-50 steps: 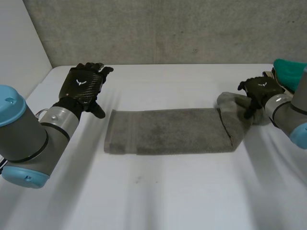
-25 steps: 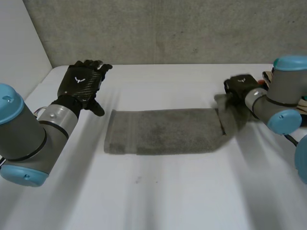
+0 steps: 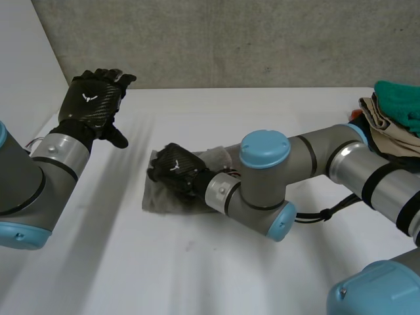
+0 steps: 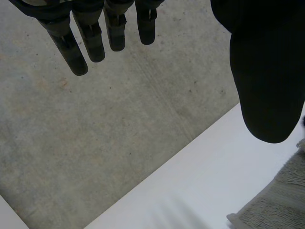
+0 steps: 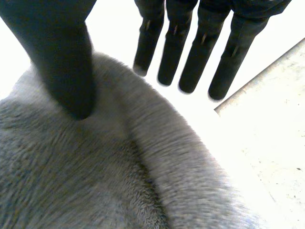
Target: Fold the laundry.
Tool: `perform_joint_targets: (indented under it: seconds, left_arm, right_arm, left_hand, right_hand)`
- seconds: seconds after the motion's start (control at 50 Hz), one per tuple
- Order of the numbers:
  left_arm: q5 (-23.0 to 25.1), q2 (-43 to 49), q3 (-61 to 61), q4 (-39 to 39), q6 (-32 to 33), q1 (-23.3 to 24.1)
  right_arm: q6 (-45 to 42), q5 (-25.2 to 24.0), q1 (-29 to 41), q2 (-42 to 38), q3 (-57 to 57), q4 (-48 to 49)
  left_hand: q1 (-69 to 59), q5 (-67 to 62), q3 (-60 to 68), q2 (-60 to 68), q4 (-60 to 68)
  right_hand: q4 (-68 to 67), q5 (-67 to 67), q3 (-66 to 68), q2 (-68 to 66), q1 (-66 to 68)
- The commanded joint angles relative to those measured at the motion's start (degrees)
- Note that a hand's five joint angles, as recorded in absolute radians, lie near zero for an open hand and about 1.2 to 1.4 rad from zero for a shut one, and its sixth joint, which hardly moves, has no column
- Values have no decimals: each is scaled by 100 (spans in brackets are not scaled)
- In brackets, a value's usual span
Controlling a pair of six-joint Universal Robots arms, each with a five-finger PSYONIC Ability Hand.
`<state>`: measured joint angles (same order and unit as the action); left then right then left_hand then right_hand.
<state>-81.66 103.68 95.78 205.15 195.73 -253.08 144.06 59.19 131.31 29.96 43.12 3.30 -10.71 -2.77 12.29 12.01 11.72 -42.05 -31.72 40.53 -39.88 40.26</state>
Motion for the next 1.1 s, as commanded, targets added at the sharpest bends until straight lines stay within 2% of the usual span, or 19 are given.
perform_joint_targets:
  seconds: [0.02,0.1,0.16,0.3,0.4,0.44,0.5,0.68,0.8,0.84,0.86,0.94,1.1]
  left_arm:
    - [1,82,-95,25,0,74]
    - [-16,249,-218,78,0,311]
    - [-34,398,-306,78,0,750]
    - [-51,907,-446,95,26,1497]
    - [-331,1890,-1200,34,88,1840]
    - [-516,2137,-1465,25,105,1893]
    - [-850,2595,-2027,16,219,1920]
    - [-1184,3983,-3556,-98,852,1727]
    - [-2369,4274,-3927,-142,1589,998]
    - [-2529,4248,-3848,-151,1679,962]
    - [-2512,4170,-3761,-177,1679,988]
    - [-2215,3583,-3191,-177,1521,1190]
    - [-1941,2606,-2346,-151,1205,1278]
  right_arm:
    - [217,1397,-88,675,64,4]
    - [788,2129,-141,1124,309,-83]
    - [1202,2341,-324,1432,792,-171]
    - [1450,2500,-905,1969,1830,-611]
    - [1459,2702,-1186,2022,2489,-734]
    - [1459,2755,-1239,2022,2692,-690]
    - [1432,2738,-1310,2031,3035,-436]
    - [1353,2694,-1222,1996,3589,689]
    - [1134,2703,-1240,1934,3668,909]
    - [1098,2685,-1231,1926,3677,918]
    - [1081,2676,-1240,1934,3712,944]
    - [1081,2685,-1240,1969,3817,1023]
    - [1019,2676,-1310,2171,4063,1006]
  left_hand:
    - [71,277,-229,-201,-172]
    - [71,277,-229,-201,-172]
    - [71,277,-229,-201,-172]
    - [67,272,-224,-196,-167]
    - [33,239,-190,-162,-134]
    - [16,222,-174,-146,-117]
    - [16,222,-174,-146,-117]
    - [-270,-64,112,140,169]
    - [-153,53,-5,23,52]
    - [-52,154,-106,-78,-49]
    - [-18,188,-140,-112,-83]
    - [66,272,-224,-196,-167]
    - [67,272,-224,-196,-167]
  right_hand:
    - [3205,3172,-3053,2988,-3026]
    - [3205,3172,-3053,2988,-3026]
    - [3205,3172,-3053,2988,-3026]
    - [3205,3172,-3053,2988,-3026]
    - [3205,3172,-3053,2988,-3026]
    - [2728,2696,-2576,2511,-2549]
    - [2071,2038,-1919,1854,-1892]
    - [843,810,-691,626,-664]
    - [-1242,-1275,1394,-1459,1421]
    - [-1545,-1578,1697,-1762,1724]
    - [-2480,-2512,2631,-2696,2659]
    - [-3793,-3826,3945,-4010,3972]
    - [-3795,-3828,3947,-4012,3974]
